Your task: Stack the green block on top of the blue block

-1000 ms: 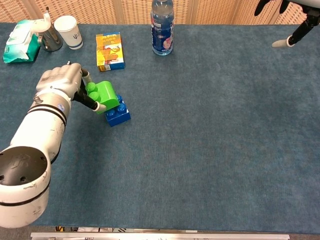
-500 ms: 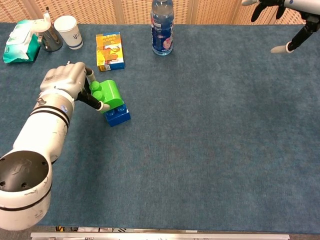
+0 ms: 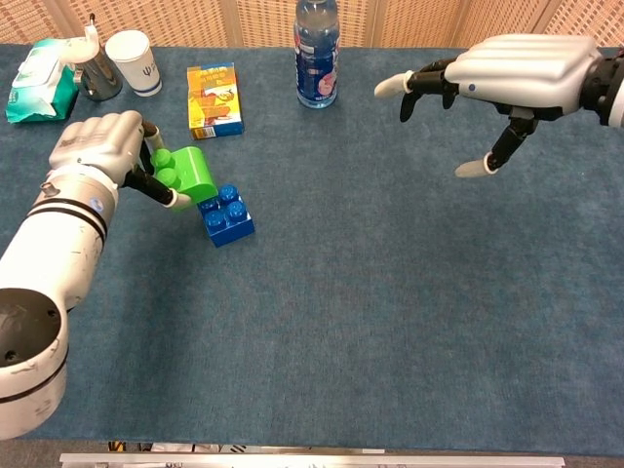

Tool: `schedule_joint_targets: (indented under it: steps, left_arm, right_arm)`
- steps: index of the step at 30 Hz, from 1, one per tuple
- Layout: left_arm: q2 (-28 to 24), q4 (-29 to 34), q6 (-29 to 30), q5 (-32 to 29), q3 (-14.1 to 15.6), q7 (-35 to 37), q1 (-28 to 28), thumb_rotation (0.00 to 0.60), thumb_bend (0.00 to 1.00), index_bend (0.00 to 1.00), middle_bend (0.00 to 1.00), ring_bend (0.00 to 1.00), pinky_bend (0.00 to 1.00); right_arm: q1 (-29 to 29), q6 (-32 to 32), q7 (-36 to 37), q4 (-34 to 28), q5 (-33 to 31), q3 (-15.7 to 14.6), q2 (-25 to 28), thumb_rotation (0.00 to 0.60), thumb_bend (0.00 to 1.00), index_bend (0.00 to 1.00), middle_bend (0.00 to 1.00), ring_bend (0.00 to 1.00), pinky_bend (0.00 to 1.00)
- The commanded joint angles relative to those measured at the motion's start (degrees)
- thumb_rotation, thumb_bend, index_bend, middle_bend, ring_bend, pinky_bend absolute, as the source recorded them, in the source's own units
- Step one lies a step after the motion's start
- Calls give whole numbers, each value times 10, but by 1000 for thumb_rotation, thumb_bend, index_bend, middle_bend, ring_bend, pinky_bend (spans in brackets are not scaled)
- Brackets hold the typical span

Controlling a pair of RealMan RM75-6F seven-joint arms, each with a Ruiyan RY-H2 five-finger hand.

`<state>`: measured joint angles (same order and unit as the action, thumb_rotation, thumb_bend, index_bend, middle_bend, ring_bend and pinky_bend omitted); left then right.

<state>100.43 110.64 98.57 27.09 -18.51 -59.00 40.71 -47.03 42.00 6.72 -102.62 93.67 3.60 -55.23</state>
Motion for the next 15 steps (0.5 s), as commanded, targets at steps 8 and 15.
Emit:
schedule_joint_targets:
  steps: [8, 15]
  left_arm:
    - [-36, 8, -26, 6, 9, 0, -9, 545, 39, 462, 450, 422, 315]
    - [-47, 0, -34, 0, 6, -2, -10, 554, 39, 462, 450, 423, 316]
  right_arm:
    - [-44, -53, -36, -10, -19, 6, -55, 600, 179, 44, 274, 136, 308]
    - [-83, -100, -84, -4, -76, 28, -95, 600, 183, 44, 274, 137, 308]
